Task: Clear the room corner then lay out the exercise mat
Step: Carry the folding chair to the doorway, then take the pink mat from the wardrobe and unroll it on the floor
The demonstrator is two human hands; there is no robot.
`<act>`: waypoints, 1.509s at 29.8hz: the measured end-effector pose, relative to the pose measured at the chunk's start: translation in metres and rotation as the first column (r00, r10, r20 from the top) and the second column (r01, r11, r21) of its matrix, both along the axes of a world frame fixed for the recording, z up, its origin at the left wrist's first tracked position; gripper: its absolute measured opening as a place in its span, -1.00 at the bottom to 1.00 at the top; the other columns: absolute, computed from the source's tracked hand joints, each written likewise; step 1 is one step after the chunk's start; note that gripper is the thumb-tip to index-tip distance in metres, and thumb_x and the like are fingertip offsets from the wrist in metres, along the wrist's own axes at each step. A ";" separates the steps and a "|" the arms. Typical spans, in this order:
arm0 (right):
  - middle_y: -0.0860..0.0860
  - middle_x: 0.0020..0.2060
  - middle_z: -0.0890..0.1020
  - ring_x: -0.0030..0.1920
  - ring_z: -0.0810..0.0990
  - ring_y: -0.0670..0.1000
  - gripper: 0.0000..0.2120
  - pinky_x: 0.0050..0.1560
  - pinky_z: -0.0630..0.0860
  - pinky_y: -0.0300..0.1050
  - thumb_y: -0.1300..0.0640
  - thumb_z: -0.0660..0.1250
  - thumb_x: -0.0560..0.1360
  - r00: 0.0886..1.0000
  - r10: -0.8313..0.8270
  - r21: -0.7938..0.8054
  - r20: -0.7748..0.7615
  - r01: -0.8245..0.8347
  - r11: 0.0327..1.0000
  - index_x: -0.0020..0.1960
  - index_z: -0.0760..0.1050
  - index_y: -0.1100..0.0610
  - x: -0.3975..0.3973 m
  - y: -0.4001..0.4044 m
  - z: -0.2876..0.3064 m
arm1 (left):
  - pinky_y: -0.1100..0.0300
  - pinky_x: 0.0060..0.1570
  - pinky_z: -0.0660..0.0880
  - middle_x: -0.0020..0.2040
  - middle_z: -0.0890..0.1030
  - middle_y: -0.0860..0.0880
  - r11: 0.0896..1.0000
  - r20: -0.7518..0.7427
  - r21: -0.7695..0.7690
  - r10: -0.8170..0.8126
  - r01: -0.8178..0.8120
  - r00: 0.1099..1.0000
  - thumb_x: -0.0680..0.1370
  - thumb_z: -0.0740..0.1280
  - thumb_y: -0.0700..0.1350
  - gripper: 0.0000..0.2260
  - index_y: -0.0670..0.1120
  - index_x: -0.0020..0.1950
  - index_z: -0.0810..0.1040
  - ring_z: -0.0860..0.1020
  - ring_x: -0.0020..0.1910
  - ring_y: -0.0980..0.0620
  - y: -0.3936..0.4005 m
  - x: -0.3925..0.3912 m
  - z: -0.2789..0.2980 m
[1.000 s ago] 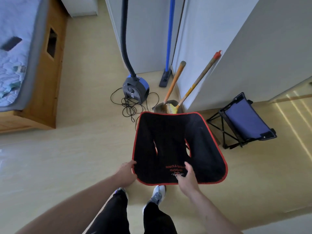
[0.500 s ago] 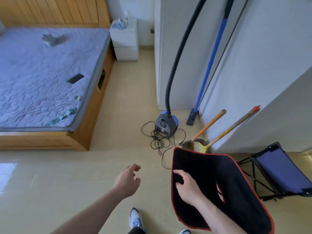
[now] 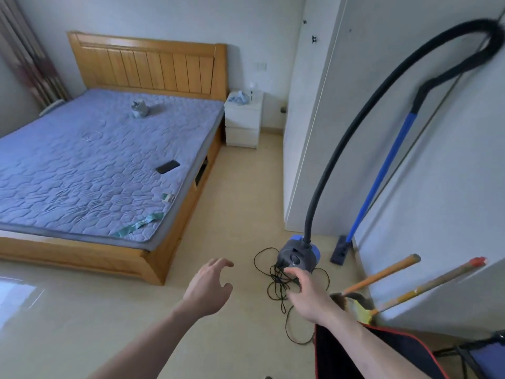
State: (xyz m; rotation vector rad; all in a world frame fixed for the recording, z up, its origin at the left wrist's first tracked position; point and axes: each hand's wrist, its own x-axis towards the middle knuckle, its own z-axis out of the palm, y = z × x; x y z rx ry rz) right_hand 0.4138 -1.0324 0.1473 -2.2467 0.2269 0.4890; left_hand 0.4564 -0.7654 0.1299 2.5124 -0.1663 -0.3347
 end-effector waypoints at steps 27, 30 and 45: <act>-0.17 0.50 0.32 0.51 0.29 -0.14 -0.48 0.43 0.19 -0.25 0.06 0.34 0.61 0.941 0.150 0.040 0.302 -0.170 0.985 0.52 0.30 -0.11 0.457 -0.021 0.086 | 0.14 0.36 0.36 0.47 0.31 0.22 0.996 0.174 0.075 0.027 -0.040 0.984 0.55 0.32 -0.01 -0.54 0.25 0.43 0.33 0.36 0.43 0.09 -0.012 0.414 0.105; -0.17 0.49 0.33 0.50 0.30 -0.13 -0.48 0.46 0.22 -0.22 0.07 0.35 0.59 0.939 0.149 0.028 0.309 -0.166 0.986 0.52 0.32 -0.11 0.502 -0.015 0.096 | 0.14 0.36 0.36 0.47 0.31 0.22 0.997 0.177 0.064 0.029 -0.041 0.984 0.54 0.33 -0.01 -0.52 0.24 0.43 0.34 0.36 0.40 0.08 -0.003 0.457 0.109; -0.36 0.38 0.33 0.46 0.28 -0.27 -0.50 0.51 0.31 -0.09 -0.01 0.34 0.59 0.900 0.038 0.025 0.433 -0.054 0.998 0.47 0.30 -0.25 0.719 0.043 0.163 | 0.18 0.33 0.34 0.48 0.28 0.26 0.992 0.301 0.003 -0.118 0.123 0.946 0.58 0.35 0.01 -0.54 0.26 0.43 0.30 0.37 0.41 0.12 0.069 0.730 0.160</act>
